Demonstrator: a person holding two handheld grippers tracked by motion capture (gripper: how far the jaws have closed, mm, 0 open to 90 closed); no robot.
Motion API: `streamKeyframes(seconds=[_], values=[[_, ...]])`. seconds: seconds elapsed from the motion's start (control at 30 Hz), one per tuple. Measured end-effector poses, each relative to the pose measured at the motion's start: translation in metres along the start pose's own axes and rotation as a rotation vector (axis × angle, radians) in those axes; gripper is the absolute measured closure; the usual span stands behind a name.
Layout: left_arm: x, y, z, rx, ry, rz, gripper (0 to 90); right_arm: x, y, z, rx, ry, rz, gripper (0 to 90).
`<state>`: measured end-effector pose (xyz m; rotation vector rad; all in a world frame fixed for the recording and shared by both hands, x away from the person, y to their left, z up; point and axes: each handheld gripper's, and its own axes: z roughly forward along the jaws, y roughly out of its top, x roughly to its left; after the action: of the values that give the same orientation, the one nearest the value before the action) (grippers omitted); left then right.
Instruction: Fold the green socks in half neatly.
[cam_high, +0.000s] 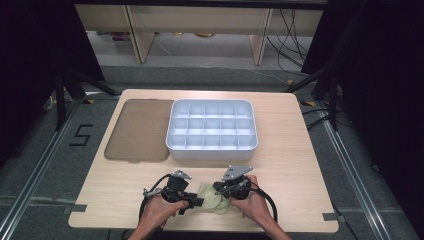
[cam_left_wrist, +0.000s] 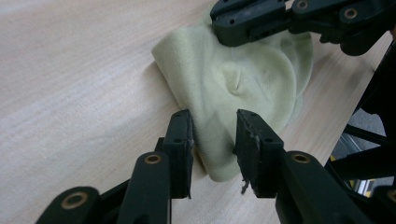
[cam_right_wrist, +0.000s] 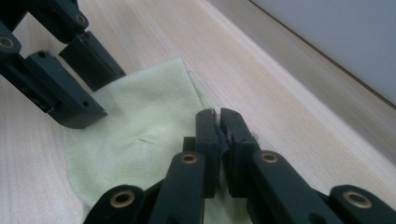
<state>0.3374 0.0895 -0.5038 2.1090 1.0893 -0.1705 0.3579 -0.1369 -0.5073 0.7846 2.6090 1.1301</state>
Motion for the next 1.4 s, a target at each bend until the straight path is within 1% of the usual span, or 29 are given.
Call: streamKeyframes(seconds=[0.03,0.07,0.1,0.13,0.17,0.2,0.37,0.47,0.53,0.6,0.7,0.73,0.77,0.83,0.87,0.9,0.93,0.97,1.0,1.03,1.07,1.1,1.13,1.2,1.27,1.3,1.33,1.37,1.4], values=[[0.0,0.0,0.001,-0.001,0.001,-0.005,73.4,0.0,0.0,0.0,-0.001,-0.003,-0.003,86.4],[0.0,0.0,0.001,-0.001,0.001,-0.005,76.0,0.0,0.0,0.0,-0.001,-0.003,-0.003,86.4],[0.0,0.0,0.001,0.004,0.003,0.015,79.2,0.0,0.0,0.0,-0.001,-0.003,-0.003,86.4],[0.0,0.0,0.001,0.004,0.003,0.015,81.6,0.0,0.0,0.0,-0.001,-0.003,-0.003,86.4],[-0.002,0.001,0.001,-0.013,0.012,0.033,83.6,0.0,0.0,0.0,-0.001,-0.003,-0.004,86.4],[-0.002,0.001,0.001,-0.013,0.012,0.033,85.0,0.0,0.0,0.0,-0.001,-0.003,-0.004,86.4],[-0.008,0.005,-0.004,-0.049,0.022,0.062,86.6,0.0,0.0,0.0,-0.001,-0.003,-0.003,86.4],[-0.012,0.008,-0.006,-0.048,0.016,0.073,86.5,0.0,0.0,0.0,0.001,-0.001,-0.001,86.4],[-0.015,0.009,-0.006,-0.054,0.017,0.08,86.6,0.0,0.0,0.0,-0.003,0.002,0.012,86.4],[-0.018,0.011,-0.006,-0.049,0.028,0.101,86.6,-0.002,0.0,0.0,-0.008,0.016,0.031,86.0],[-0.018,0.012,-0.006,-0.054,0.026,0.094,86.7,-0.005,0.001,-0.004,-0.028,0.018,0.034,85.6],[-0.017,0.012,-0.006,-0.051,0.023,0.089,86.7,-0.005,0.001,-0.007,-0.041,0.027,0.055,85.6],[-0.016,0.013,-0.006,-0.059,0.025,0.082,86.8,-0.004,0.003,-0.015,-0.057,0.039,0.056,85.6],[-0.014,0.013,-0.006,-0.058,0.031,0.079,86.8,0.001,0.003,-0.022,-0.066,0.06,0.043,85.8],[-0.013,0.013,-0.006,-0.061,0.031,0.075,86.8,0.006,0.003,-0.024,-0.06,0.071,0.041,85.8],[-0.013,0.013,-0.006,-0.061,0.031,0.075,86.8,0.006,0.003,-0.024,-0.06,0.071,0.041,85.8],[-0.013,0.013,-0.006,-0.063,0.037,0.074,86.8,0.01,0.002,-0.024,-0.052,0.088,0.037,85.8],[-0.013,0.013,-0.006,-0.067,0.035,0.066,86.7,0.016,0.0,-0.021,-0.03,0.1,0.019,86.0],[-0.013,0.012,-0.006,-0.068,0.036,0.065,86.7,0.016,0.0,-0.021,-0.03,0.1,0.019,86.0],[-0.012,0.012,-0.007,-0.063,0.038,0.073,86.7,0.02,-0.003,-0.015,-0.004,0.098,-0.002,86.0],[-0.012,0.012,-0.007,-0.063,0.038,0.073,86.7,0.02,-0.003,-0.015,-0.004,0.098,-0.002,86.0],[-0.011,0.012,-0.008,-0.063,0.033,0.076,86.7,0.023,-0.007,-0.009,0.025,0.113,0.002,86.1],[-0.011,0.012,-0.008,-0.071,0.041,0.074,86.7,0.023,-0.008,-0.006,0.025,0.113,-0.008,86.3],[-0.01,0.012,-0.009,-0.065,0.032,0.071,86.7,0.024,-0.007,-0.006,0.029,0.113,0.004,86.3],[-0.011,0.011,-0.009,-0.075,0.039,0.069,86.7,0.023,-0.006,-0.007,0.026,0.107,0.0,86.2],[-0.01,0.011,-0.011,-0.067,0.039,0.077,86.7,0.018,-0.003,-0.01,-0.009,0.096,0.003,86.2],[-0.01,0.011,-0.012,-0.068,0.04,0.079,86.7,0.014,0.0,-0.012,-0.024,0.082,0.005,86.2],[-0.011,0.01,-0.012,-0.075,0.043,0.075,86.7,0.011,0.002,-0.014,-0.033,0.064,0.013,86.2],[-0.011,0.01,-0.012,-0.075,0.043,0.075,86.6,0.011,0.002,-0.014,-0.033,0.064,0.013,86.2]])
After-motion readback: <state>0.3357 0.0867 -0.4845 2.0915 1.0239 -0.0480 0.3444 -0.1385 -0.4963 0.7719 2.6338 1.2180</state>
